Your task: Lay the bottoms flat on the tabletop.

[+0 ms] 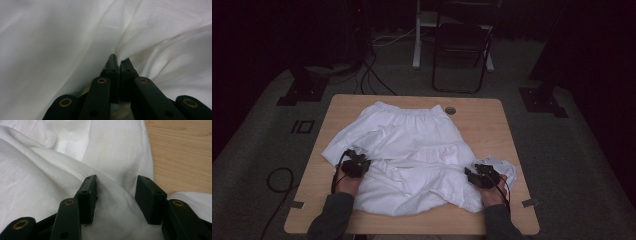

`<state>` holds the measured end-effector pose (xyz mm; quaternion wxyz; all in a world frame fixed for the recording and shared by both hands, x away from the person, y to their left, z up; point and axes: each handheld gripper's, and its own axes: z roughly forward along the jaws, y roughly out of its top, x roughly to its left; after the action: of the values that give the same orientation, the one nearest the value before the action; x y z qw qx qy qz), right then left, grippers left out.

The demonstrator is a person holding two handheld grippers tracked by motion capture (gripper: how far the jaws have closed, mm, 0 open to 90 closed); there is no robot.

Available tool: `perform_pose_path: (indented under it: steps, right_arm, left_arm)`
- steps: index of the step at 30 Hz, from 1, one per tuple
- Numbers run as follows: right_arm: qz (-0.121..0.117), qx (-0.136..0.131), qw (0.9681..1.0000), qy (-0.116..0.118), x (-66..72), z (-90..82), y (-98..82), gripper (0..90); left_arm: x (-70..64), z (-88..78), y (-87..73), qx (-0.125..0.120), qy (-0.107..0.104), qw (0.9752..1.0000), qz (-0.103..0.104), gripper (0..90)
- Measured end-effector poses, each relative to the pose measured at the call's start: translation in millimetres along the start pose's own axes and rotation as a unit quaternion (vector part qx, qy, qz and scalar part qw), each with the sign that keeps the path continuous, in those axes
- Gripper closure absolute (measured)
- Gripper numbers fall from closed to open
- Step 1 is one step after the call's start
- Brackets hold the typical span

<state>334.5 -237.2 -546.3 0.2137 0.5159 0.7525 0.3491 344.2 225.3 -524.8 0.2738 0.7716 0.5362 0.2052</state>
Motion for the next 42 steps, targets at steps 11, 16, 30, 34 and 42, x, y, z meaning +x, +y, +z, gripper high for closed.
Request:
perform_pose_path:
  steps: [11, 16, 30, 34, 42]
  right_arm:
    - [0.001, -0.001, 1.0, -0.001, 0.3, -0.1, -0.2, 51.5]
    - [0.001, 0.0, 1.0, -0.001, 0.3, -0.1, 0.0, 51.5]
    - [0.0, -0.001, 1.0, 0.0, 0.2, 0.0, -0.2, 51.5]
    - [0.0, -0.001, 1.0, 0.0, 0.1, 0.0, -0.3, 51.5]
    - [0.0, -0.001, 1.0, 0.0, 0.1, 0.0, -0.4, 51.5]
  left_arm:
    - [39.8, -47.6, -61.4, 0.007, 0.043, 0.997, -0.064, 88.3]
    - [37.0, -52.1, -55.7, -0.023, 0.033, 0.9978, -0.053, 75.5]
    - [-19.5, 6.7, 52.3, -0.041, 0.001, 0.9984, 0.039, 49.8]
    - [-31.0, 35.1, 55.8, -0.012, 0.005, 0.9986, 0.051, 48.7]
    - [-13.7, 33.1, 37.3, 0.003, 0.011, 0.9997, 0.023, 79.7]
